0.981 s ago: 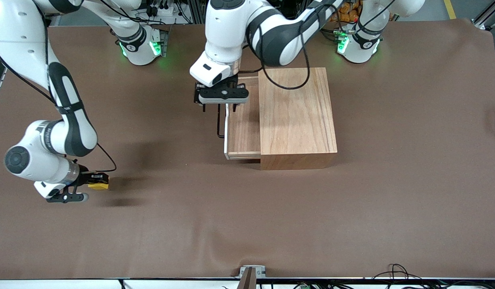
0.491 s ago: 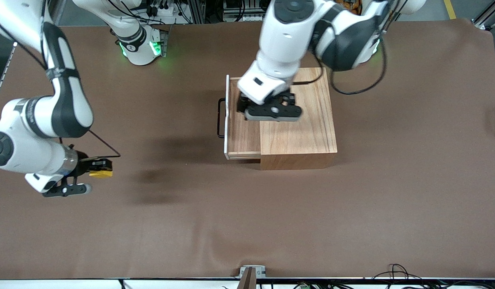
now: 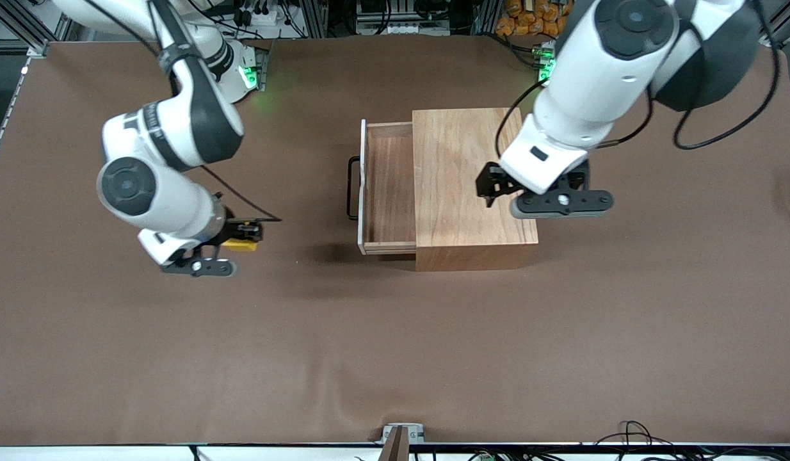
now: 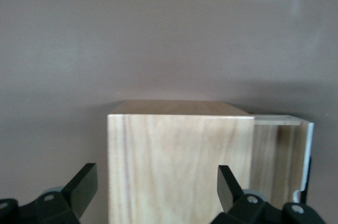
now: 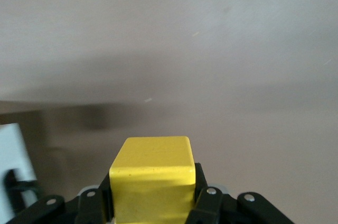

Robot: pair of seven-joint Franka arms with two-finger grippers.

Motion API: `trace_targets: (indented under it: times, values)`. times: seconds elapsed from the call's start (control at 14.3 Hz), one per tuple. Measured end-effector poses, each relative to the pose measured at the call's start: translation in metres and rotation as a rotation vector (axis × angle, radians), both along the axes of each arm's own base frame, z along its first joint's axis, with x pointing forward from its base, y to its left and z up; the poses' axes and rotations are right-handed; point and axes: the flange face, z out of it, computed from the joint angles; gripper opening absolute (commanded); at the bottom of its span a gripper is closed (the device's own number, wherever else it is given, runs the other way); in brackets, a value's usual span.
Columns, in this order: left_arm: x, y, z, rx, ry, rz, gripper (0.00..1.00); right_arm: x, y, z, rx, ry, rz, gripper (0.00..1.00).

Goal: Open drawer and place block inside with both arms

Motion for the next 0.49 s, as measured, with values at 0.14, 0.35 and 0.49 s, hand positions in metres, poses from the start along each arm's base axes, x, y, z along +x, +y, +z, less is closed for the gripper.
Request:
trace_targets:
  times: [0.14, 0.35, 0.49]
  values:
    - [0.005, 0.021, 0.003, 0.012, 0.013, -0.028, 1.0, -0.012, 0.031, 0.004, 0.029, 0.015, -0.066, 0.19]
    - [0.019, 0.059, -0.001, 0.023, 0.033, -0.088, 1.0, -0.026, 0.062, 0.008, 0.087, 0.048, -0.103, 0.19]
    - [0.03, 0.093, -0.004, 0.015, 0.058, -0.122, 1.0, -0.041, 0.092, 0.011, 0.107, 0.05, -0.064, 0.19]
